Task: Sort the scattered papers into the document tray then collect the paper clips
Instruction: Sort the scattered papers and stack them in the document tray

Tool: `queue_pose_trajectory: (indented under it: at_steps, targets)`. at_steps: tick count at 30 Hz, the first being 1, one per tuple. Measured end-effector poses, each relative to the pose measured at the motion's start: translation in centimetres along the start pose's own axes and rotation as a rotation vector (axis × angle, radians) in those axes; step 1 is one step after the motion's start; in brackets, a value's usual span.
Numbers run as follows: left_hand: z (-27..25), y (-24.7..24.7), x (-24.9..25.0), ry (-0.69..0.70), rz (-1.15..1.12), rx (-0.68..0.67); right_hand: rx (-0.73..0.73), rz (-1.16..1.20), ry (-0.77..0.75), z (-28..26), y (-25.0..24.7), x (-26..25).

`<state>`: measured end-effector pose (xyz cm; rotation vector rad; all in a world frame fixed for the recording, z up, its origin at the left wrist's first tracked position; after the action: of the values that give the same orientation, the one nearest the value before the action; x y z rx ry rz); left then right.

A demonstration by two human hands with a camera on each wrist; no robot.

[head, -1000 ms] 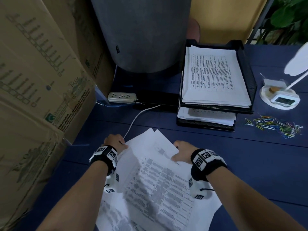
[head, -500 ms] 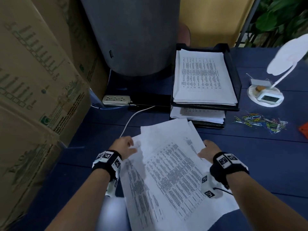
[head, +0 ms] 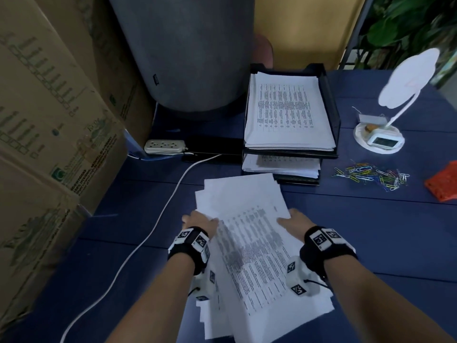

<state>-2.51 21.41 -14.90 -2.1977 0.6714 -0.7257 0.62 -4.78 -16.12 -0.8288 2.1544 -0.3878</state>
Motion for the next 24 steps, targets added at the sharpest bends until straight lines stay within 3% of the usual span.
queue_pose_trajectory:
  at_steps: [4,8,11,13,15,18,20,24]
  targets:
    - [0.1,0.6,0.8,0.120,-0.144,-0.012,0.018,0.078,-0.044,0.0,1.4,0.1]
    - [0.6,0.3,-1.3,0.174,-0.415,0.153,-0.030,0.303,-0.106,0.1,0.9,1.3]
    - [0.2,0.5,-1.8,0.197,-0.687,-0.024,-0.065,0.540,-0.168,-1.0,-0.2,0.5]
    - [-0.7,0.3,-1.0,0.239,-0.708,-0.114,-0.077,0.590,-0.245,-2.0,-1.0,-1.3]
    - [-2.2,-1.1,0.5,0.267,-0.730,0.051,0.001,0.541,-0.350,-3.0,-2.3,-3.8]
    - [-5.2,-5.1,3.7,0.431,-0.808,0.287,0.154,0.550,-0.511,-4.7,-4.9,-8.1]
    - [-7.2,-8.0,6.2,0.567,-0.832,0.391,0.237,0.582,-0.624,-5.8,-6.7,-10.8]
    - [-10.0,-11.8,10.0,0.841,-1.002,0.466,0.414,0.634,-0.754,-8.2,-9.7,-14.1]
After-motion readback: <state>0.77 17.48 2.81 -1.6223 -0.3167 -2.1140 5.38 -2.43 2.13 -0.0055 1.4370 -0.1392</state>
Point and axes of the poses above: each hand's wrist, its own z-axis towards the middle knuckle, its own y-axis out of the palm, x = y × z, the point moved 3 cm from there along z, towards the middle knuckle
